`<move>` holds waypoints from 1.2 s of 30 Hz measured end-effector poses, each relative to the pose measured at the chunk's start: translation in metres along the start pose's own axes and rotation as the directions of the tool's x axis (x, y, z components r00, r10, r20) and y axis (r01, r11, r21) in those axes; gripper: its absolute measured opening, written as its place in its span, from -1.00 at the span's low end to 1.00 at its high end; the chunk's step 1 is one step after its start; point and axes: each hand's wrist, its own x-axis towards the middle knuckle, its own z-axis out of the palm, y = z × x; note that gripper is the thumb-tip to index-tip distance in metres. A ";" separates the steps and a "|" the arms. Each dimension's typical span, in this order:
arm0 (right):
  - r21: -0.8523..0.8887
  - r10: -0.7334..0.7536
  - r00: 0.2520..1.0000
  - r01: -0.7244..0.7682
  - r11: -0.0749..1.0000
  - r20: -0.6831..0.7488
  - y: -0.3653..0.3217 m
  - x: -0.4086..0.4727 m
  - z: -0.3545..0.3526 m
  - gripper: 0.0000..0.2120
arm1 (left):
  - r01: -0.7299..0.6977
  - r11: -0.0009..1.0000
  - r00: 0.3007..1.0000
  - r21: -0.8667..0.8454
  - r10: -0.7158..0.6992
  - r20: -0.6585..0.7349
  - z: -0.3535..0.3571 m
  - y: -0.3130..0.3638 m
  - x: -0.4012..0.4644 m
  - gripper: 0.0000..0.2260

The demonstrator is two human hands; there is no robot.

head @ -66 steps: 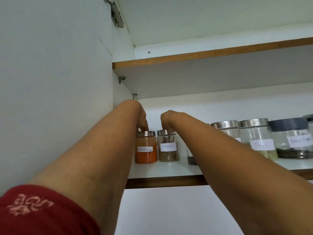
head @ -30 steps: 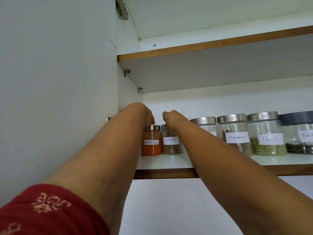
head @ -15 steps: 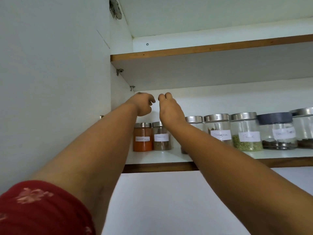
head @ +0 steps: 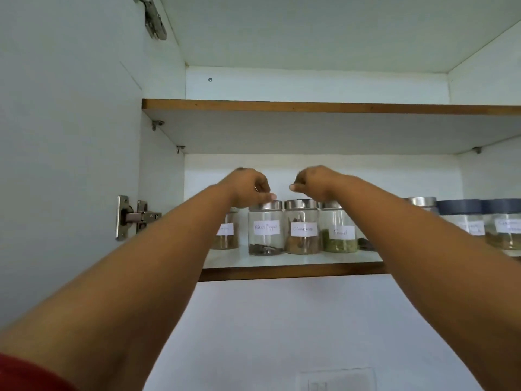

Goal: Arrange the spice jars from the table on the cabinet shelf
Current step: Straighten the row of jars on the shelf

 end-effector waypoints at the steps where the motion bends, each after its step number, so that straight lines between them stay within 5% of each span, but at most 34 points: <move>1: -0.019 0.000 1.000 0.000 1.000 0.021 0.001 -0.002 0.008 -0.58 | 0.000 1.000 1.000 0.010 0.000 0.019 0.007 0.006 0.001 -0.66; 10: -0.012 0.046 0.998 -0.046 0.999 -0.041 -0.003 0.017 0.045 -0.76 | 0.121 0.993 0.991 -0.006 -0.120 0.051 0.026 0.004 0.019 -0.79; 15: 0.032 0.063 0.998 -0.063 0.998 -0.009 -0.016 0.039 0.052 -0.72 | 0.120 0.980 0.987 0.160 -0.135 0.087 0.040 -0.004 0.037 -0.75; 18: 0.020 0.075 0.997 -0.075 0.997 0.015 -0.022 0.053 0.062 -0.91 | 0.108 0.948 0.970 0.299 -0.166 0.178 0.046 -0.008 0.047 -0.65; 23: 0.093 0.063 0.998 -0.061 0.994 -0.017 -0.012 0.061 0.075 -0.66 | 0.113 0.935 0.935 0.335 -0.214 0.283 0.039 -0.014 0.054 -0.54; 36: 0.138 -0.001 0.998 0.010 0.990 -0.064 -0.003 0.061 0.082 -0.56 | 0.124 0.955 0.937 0.268 -0.202 0.286 0.043 -0.032 0.051 -0.47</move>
